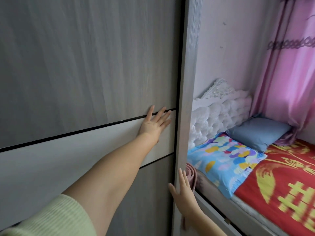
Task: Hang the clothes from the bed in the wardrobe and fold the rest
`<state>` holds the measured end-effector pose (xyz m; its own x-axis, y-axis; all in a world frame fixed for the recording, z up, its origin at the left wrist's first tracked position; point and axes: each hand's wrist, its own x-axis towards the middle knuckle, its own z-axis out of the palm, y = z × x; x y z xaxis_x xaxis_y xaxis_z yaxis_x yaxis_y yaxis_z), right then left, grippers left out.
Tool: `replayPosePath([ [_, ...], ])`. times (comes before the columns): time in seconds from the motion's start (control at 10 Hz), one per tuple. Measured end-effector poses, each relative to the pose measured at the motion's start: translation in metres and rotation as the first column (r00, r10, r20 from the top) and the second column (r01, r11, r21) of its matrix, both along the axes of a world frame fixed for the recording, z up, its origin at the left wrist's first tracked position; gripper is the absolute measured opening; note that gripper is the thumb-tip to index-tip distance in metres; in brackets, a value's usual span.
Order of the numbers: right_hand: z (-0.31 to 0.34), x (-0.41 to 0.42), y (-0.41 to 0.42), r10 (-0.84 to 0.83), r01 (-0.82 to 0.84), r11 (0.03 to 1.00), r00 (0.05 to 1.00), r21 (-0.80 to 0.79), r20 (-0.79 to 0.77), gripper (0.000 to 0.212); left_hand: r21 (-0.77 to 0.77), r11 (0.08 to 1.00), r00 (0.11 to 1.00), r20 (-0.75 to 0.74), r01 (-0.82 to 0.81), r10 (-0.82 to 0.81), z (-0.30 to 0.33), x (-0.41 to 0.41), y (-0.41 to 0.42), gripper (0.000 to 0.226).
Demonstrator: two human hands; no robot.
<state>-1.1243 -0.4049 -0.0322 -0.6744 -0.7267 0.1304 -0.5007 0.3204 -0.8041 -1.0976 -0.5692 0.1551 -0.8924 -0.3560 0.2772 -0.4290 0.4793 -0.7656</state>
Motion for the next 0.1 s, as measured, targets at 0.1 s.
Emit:
replayPosePath([
  [0.1,-0.0025,-0.0109,0.0224,-0.014,0.016,0.999,0.999,0.045,-0.039,0.070,0.142,0.990,0.999,-0.033,0.019,-0.015,-0.0108,-0.0005,0.0179,0.080],
])
